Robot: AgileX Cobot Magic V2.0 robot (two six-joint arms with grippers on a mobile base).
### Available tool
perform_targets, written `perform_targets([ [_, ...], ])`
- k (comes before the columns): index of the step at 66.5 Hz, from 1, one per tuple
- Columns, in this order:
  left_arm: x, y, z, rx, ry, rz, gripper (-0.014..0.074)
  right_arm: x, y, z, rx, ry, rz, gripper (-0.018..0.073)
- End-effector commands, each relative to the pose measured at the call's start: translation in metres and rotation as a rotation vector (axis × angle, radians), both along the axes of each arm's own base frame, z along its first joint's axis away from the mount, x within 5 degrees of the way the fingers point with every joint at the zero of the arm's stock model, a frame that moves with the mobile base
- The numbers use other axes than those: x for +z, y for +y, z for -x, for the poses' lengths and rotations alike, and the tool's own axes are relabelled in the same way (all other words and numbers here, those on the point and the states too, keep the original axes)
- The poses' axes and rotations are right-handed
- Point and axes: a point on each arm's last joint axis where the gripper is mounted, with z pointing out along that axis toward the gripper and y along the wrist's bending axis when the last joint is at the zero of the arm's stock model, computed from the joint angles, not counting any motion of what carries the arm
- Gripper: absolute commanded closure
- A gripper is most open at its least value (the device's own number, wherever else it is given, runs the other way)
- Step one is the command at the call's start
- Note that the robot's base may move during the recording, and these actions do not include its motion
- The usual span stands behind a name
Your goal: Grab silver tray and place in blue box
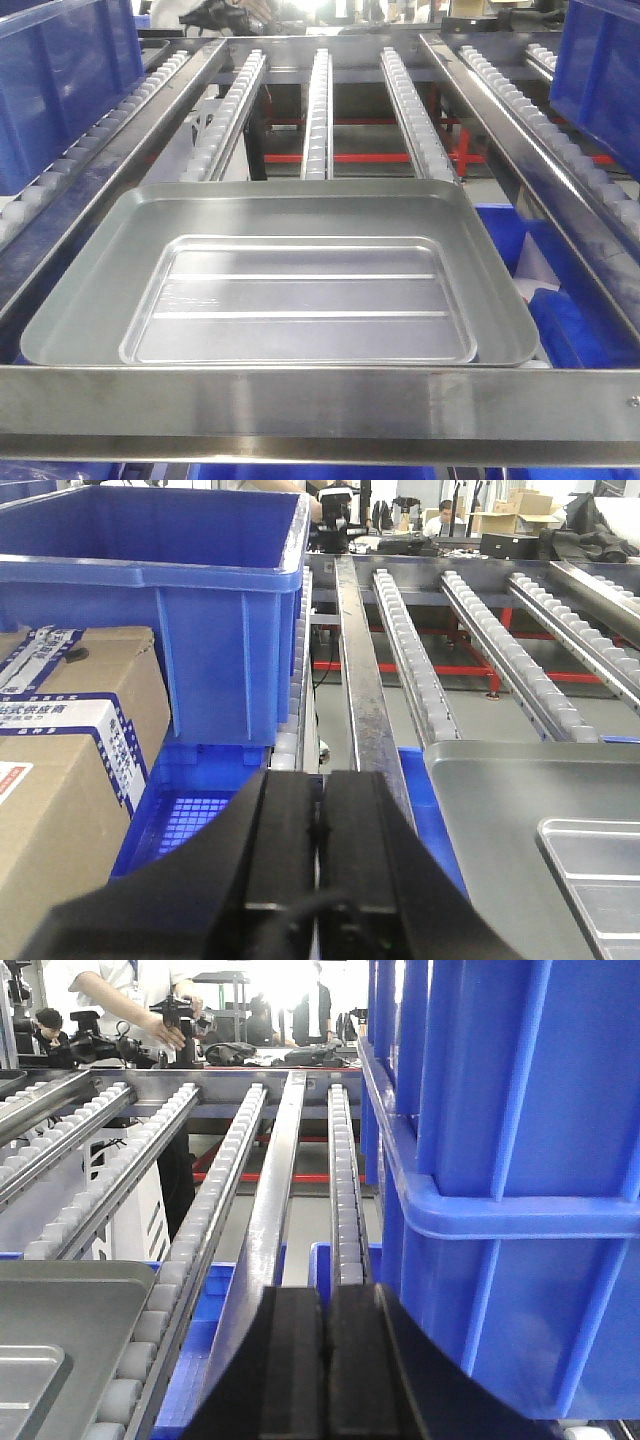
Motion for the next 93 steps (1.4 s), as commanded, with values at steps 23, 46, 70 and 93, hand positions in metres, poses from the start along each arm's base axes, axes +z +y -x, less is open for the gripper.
perform_targets([
  [23, 0.003, 0.0, 0.001, -0.005, -0.078, 0.013, 0.0603, 0.015, 0.0, 0.004, -0.005, -0.122, 0.015, 0.051],
  [46, 0.006, 0.0, 0.002, -0.005, -0.117, 0.017, 0.0603, 0.015, 0.0, 0.004, -0.005, -0.122, 0.015, 0.051],
  [70, 0.029, 0.0, 0.006, -0.005, -0.161, 0.021, 0.0603, 0.026, 0.0, 0.006, 0.0, -0.033, -0.015, 0.051],
  [93, 0.089, -0.002, 0.004, -0.027, 0.33, 0.012, 0.0603, 0.065, 0.004, -0.009, 0.043, 0.509, -0.106, 0.051],
])
